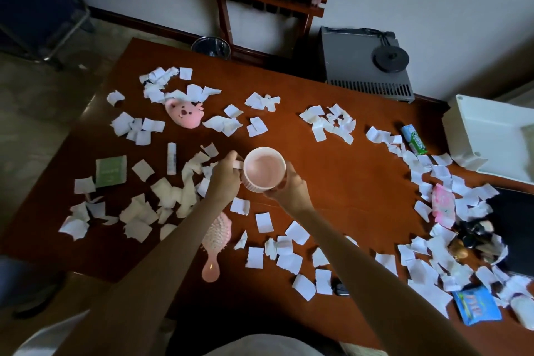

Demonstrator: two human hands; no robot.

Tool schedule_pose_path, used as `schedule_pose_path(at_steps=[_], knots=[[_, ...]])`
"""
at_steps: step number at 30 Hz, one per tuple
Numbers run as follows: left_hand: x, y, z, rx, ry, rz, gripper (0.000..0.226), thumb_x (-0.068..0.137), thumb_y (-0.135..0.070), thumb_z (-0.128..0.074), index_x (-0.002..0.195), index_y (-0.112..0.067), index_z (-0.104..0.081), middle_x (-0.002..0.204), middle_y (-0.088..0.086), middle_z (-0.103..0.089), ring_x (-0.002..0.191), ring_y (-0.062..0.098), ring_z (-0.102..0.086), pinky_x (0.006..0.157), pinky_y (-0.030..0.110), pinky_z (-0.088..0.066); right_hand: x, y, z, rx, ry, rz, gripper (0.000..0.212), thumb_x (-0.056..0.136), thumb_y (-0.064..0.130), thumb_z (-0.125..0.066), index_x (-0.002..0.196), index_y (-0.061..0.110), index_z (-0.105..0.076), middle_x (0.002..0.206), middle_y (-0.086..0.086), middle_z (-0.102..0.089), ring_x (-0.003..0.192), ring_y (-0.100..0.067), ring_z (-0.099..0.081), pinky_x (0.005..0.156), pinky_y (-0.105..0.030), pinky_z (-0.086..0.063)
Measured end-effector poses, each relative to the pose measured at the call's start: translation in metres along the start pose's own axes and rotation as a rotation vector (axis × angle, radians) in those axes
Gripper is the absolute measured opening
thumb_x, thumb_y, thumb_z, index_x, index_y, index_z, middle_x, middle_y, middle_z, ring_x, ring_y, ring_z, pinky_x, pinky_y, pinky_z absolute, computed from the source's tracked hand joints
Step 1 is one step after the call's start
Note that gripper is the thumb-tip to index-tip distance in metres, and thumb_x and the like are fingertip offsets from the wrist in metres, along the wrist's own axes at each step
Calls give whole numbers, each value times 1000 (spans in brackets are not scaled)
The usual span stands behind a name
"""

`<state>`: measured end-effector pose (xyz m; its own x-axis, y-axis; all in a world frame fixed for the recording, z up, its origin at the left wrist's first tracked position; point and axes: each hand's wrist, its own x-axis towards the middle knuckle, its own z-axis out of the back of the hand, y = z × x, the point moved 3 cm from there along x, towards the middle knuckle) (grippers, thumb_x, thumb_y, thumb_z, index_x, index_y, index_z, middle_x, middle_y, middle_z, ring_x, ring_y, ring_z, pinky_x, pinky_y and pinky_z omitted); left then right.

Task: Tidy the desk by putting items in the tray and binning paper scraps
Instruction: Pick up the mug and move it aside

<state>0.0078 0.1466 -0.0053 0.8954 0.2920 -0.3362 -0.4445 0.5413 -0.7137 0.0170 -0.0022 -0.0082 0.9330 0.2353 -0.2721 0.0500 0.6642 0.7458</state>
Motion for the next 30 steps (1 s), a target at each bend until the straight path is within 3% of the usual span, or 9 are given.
schedule_pose_path(at_steps=[3, 6, 11, 16, 19, 22, 25, 30], knots=[[3, 17, 42, -14, -79, 11, 27, 96, -2, -42, 122, 0, -50, 121, 16, -60, 115, 31, -57, 92, 39, -51, 8, 40, -24, 17, 5, 40, 79, 74, 16, -78, 139, 9, -35, 133, -9, -55, 122, -24, -54, 94, -30, -49], [13, 48, 94, -42, -113, 55, 26, 92, 3, -47, 117, 1, -50, 119, 18, -59, 113, 33, -55, 85, 35, -46, 22, 83, -66, 39, 41, 50, 79, 73, 12, -78, 140, 12, -36, 131, -10, -57, 119, -26, -57, 93, -34, -50], [37, 108, 181, -68, -138, 119, 31, 91, -1, -48, 122, 0, -49, 122, 18, -59, 115, 33, -54, 91, 39, -44, 44, 156, -147, 38, 61, 70, 75, 71, 12, -79, 135, 8, -41, 126, -13, -61, 115, -29, -59, 92, -33, -49], [71, 177, 248, -140, -95, 194, 22, 86, 3, -49, 108, 0, -51, 112, 25, -59, 107, 39, -57, 91, 51, -49, 67, 210, -215, 35, 137, 56, 72, 74, 7, -75, 136, 7, -38, 122, -15, -63, 111, -31, -60, 87, -32, -47], [92, 208, 271, -96, -12, 186, 21, 90, 3, -52, 111, 3, -52, 115, 26, -59, 109, 41, -56, 96, 47, -47, 81, 232, -245, 37, 196, 55, 72, 76, 9, -74, 137, 8, -36, 126, -13, -59, 115, -28, -57, 90, -31, -46], [108, 223, 285, -134, -7, 214, 27, 92, 3, -48, 119, 7, -49, 114, 22, -58, 104, 39, -57, 86, 43, -51, 93, 246, -267, 34, 206, 44, 72, 76, 12, -76, 136, 7, -37, 126, -13, -59, 115, -27, -57, 91, -30, -46], [123, 232, 289, -116, 32, 225, 26, 93, 2, -47, 118, 9, -48, 121, 26, -57, 111, 42, -56, 94, 51, -49, 102, 251, -282, 51, 212, 11, 72, 76, 13, -76, 136, 7, -37, 126, -12, -59, 115, -25, -57, 91, -29, -47], [140, 236, 292, -47, 61, 213, 26, 95, -7, -49, 119, 3, -50, 121, 20, -59, 109, 34, -59, 94, 43, -50, 117, 254, -286, 21, 221, -47, 74, 78, 16, -74, 139, 9, -32, 128, -12, -57, 115, -27, -58, 93, -33, -49]])
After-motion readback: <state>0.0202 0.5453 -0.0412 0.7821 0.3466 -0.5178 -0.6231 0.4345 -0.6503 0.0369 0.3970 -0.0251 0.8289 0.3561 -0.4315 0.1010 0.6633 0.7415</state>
